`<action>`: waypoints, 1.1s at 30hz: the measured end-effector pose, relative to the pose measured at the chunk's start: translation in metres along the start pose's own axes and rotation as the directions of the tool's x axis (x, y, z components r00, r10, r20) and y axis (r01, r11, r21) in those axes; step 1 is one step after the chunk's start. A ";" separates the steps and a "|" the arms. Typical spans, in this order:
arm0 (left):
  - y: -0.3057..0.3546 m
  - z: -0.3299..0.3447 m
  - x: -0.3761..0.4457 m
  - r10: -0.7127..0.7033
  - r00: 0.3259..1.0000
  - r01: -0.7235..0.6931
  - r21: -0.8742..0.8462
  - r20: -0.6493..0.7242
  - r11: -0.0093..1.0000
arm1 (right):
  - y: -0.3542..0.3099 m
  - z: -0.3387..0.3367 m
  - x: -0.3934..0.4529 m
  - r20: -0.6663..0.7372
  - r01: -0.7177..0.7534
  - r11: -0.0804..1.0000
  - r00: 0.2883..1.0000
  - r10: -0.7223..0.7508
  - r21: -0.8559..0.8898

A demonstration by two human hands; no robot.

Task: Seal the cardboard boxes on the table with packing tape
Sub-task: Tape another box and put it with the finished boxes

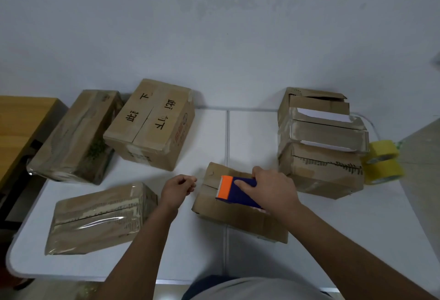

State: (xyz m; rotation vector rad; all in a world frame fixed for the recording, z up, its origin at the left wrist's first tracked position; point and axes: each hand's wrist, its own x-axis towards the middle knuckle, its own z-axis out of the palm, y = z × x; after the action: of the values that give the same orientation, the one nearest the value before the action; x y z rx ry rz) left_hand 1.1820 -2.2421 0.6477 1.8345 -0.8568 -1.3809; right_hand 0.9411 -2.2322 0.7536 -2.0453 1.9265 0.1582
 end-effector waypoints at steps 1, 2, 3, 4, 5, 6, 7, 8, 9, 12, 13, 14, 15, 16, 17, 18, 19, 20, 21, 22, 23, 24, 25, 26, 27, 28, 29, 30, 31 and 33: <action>-0.003 0.002 0.000 -0.006 1.000 0.006 0.002 0.004 1.000 | -0.001 0.000 0.001 0.007 -0.001 1.000 1.000 0.001 -0.011; -0.006 0.005 0.000 -0.011 1.000 0.011 -0.003 0.012 1.000 | -0.002 0.000 0.001 0.011 -0.002 1.000 1.000 0.002 -0.017; -0.009 0.008 -0.002 -0.012 1.000 0.013 -0.012 0.019 1.000 | -0.002 0.000 0.001 0.012 -0.003 1.000 1.000 0.003 -0.016; -0.013 0.012 -0.003 -0.011 1.000 0.012 -0.026 0.022 1.000 | -0.002 0.001 0.000 0.010 -0.004 1.000 1.000 0.004 -0.010; -0.016 0.016 -0.005 -0.011 1.000 0.011 -0.037 0.019 0.999 | -0.002 0.001 0.000 0.008 -0.006 1.000 1.000 0.006 -0.005; -0.017 0.019 -0.007 -0.012 1.000 0.012 -0.047 0.011 0.999 | -0.002 0.001 -0.001 0.005 -0.010 1.000 1.000 0.010 -0.003; -0.017 0.021 -0.008 -0.013 1.000 0.013 -0.039 0.001 0.999 | -0.002 0.001 -0.001 0.005 -0.013 1.000 1.000 0.013 -0.002; -0.018 0.022 -0.009 -0.009 1.000 0.009 -0.022 -0.008 1.000 | -0.002 0.001 -0.001 0.004 -0.015 1.000 1.000 0.015 -0.002; -0.018 0.022 -0.008 -0.006 1.000 0.006 0.005 -0.009 1.000 | -0.002 0.002 -0.001 0.002 -0.016 1.000 1.000 0.016 -0.005; -0.015 0.022 -0.006 0.003 0.999 -0.006 0.091 0.041 0.996 | -0.002 0.003 -0.001 -0.014 -0.020 1.000 1.000 0.020 -0.015; -0.013 0.023 -0.006 0.003 0.999 -0.010 0.137 0.046 0.991 | -0.002 0.003 0.000 -0.015 -0.022 1.000 1.000 0.022 -0.014; -0.012 0.023 -0.005 0.013 0.999 -0.021 0.185 0.043 0.982 | -0.002 0.003 0.000 -0.014 -0.024 1.000 1.000 0.023 -0.013; -0.010 0.022 -0.005 0.022 0.999 -0.028 0.217 0.029 0.976 | -0.002 0.003 0.000 -0.011 -0.026 1.000 1.000 0.026 -0.012; -0.010 0.021 -0.004 0.011 1.000 -0.013 0.225 0.011 0.974 | -0.002 0.003 -0.001 -0.014 -0.028 1.000 1.000 0.028 -0.010; -0.011 0.018 -0.003 -0.030 1.000 0.028 0.229 0.004 0.973 | -0.002 0.003 -0.002 -0.015 -0.029 1.000 0.999 0.029 -0.007; -0.013 0.015 -0.001 -0.077 0.997 0.072 0.243 0.010 0.967 | -0.002 0.003 -0.002 -0.019 -0.028 1.000 0.999 0.028 -0.003; -0.016 0.013 0.001 -0.105 0.994 0.090 0.295 0.034 0.951 | -0.003 0.003 -0.003 -0.018 -0.030 1.000 0.999 0.030 -0.001; -0.018 0.012 0.003 -0.109 0.992 0.081 0.354 0.059 0.932 | -0.003 0.002 -0.003 -0.017 -0.030 1.000 0.999 0.030 -0.001; -0.019 0.011 0.004 -0.093 0.994 0.064 0.384 0.059 0.921 | -0.003 0.002 -0.003 -0.014 -0.029 1.000 0.999 0.029 -0.001; -0.018 0.011 0.002 -0.063 0.997 0.045 0.367 0.037 0.929 | -0.004 0.001 -0.003 -0.013 -0.028 1.000 1.000 0.028 0.001; -0.014 0.011 -0.002 -0.021 1.000 0.019 0.313 0.002 0.950 | -0.004 0.001 -0.002 -0.014 -0.027 1.000 1.000 0.027 0.003; -0.008 0.011 -0.008 0.025 0.999 -0.018 0.249 -0.026 0.968 | -0.004 0.000 -0.002 -0.015 -0.026 1.000 1.000 0.026 0.006; -0.003 0.010 -0.015 0.073 0.997 -0.064 0.199 -0.037 0.978 | -0.004 0.000 -0.002 -0.014 -0.028 1.000 1.000 0.028 0.009; 0.001 0.010 -0.022 0.121 0.992 -0.114 0.183 -0.025 0.976 | -0.004 0.001 -0.002 -0.012 -0.029 1.000 1.000 0.029 0.011; 0.003 0.011 -0.030 0.171 0.985 -0.167 0.217 0.000 0.962 | -0.003 0.001 -0.002 -0.010 -0.030 0.999 0.999 0.031 0.011; 0.001 0.012 -0.036 0.221 0.975 -0.219 0.288 0.027 0.932 | -0.003 0.001 -0.002 -0.013 -0.030 1.000 0.999 0.030 0.010; -0.002 0.013 -0.041 0.264 0.963 -0.268 0.364 0.063 0.892 | -0.004 0.001 -0.002 -0.017 -0.029 1.000 0.999 0.029 0.007; -0.004 0.014 -0.044 0.290 0.951 -0.309 0.426 0.110 0.850 | -0.004 0.001 -0.002 -0.022 -0.026 1.000 0.999 0.026 0.002; -0.005 0.013 -0.046 0.292 0.943 -0.333 0.474 0.159 0.815 | -0.005 0.000 -0.002 -0.025 -0.023 1.000 0.999 0.023 -0.005; -0.003 0.010 -0.044 0.243 0.933 -0.352 0.540 0.264 0.765 | -0.006 0.000 -0.002 -0.029 -0.021 1.000 0.999 0.020 -0.021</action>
State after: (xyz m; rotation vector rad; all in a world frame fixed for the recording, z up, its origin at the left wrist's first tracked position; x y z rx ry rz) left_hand 1.1627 -2.2051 0.6659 1.8936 -1.7487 -1.1590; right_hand 0.9467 -2.2302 0.7554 -2.0526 1.9717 0.1548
